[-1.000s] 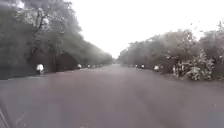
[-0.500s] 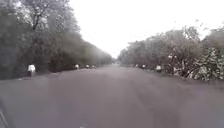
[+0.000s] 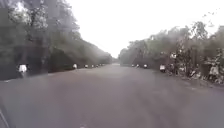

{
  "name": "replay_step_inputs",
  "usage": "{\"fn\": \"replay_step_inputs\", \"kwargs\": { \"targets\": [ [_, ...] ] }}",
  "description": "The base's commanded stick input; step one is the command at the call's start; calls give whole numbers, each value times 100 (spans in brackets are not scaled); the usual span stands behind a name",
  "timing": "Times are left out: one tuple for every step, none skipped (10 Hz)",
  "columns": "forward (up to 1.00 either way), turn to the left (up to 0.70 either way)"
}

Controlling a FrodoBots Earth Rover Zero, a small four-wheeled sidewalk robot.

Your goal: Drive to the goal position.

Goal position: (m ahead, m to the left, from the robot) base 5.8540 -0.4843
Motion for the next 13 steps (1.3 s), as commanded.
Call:
{"fn": "replay_step_inputs", "kwargs": {
  "targets": [
    [100,0],
    [100,0],
    [100,0],
    [100,0],
    [100,0],
    [100,0],
    [100,0],
    [100,0],
    [100,0],
    [100,0],
    [100,0],
    [100,0],
    [100,0]
  ]
}}
